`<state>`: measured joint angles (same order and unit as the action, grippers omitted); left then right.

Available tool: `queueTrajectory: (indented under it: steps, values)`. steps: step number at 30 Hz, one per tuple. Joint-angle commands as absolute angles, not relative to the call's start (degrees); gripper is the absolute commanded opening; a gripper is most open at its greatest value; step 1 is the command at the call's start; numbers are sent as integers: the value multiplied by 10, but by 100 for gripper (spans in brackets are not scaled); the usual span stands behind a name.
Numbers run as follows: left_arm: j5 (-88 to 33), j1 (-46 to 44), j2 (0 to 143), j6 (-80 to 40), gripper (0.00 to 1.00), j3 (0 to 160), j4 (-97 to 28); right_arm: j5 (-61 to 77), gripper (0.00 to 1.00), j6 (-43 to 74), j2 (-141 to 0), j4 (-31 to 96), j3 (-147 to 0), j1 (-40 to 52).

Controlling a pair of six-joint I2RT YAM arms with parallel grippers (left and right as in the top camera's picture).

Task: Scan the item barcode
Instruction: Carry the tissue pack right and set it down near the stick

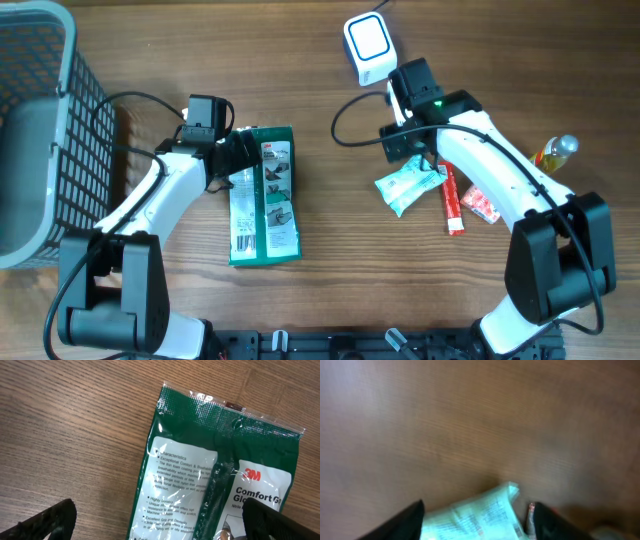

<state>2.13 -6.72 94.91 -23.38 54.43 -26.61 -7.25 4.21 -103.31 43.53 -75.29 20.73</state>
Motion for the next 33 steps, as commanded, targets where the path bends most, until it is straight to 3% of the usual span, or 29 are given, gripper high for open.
queueTrajectory:
  steps: [1, 4, 6, 16, 24, 29, 33]
  values:
    - [29, -66, 938, -227, 100, 540, -264, -2, 50, 234, -1037, 396, -752, 206]
    - [29, -66, 938, -227, 100, 540, -264, 54, 11, 341, -1037, 400, -752, 215]
    - [29, -66, 938, -227, 100, 540, -264, 54, 8, 362, -1038, 406, -748, 227]
    - [29, -66, 938, -227, 100, 540, -264, -40, 9, 382, -1038, 359, -630, 258]
    - [29, -66, 938, -227, 100, 540, -264, -141, 17, 375, -1038, 473, -624, 242]
    - [29, -66, 938, -227, 100, 540, -264, -133, 19, 375, -1037, 486, -626, 219]
    - [29, -66, 938, -227, 100, 540, -264, -14, 26, 337, -1037, 475, -659, 218]
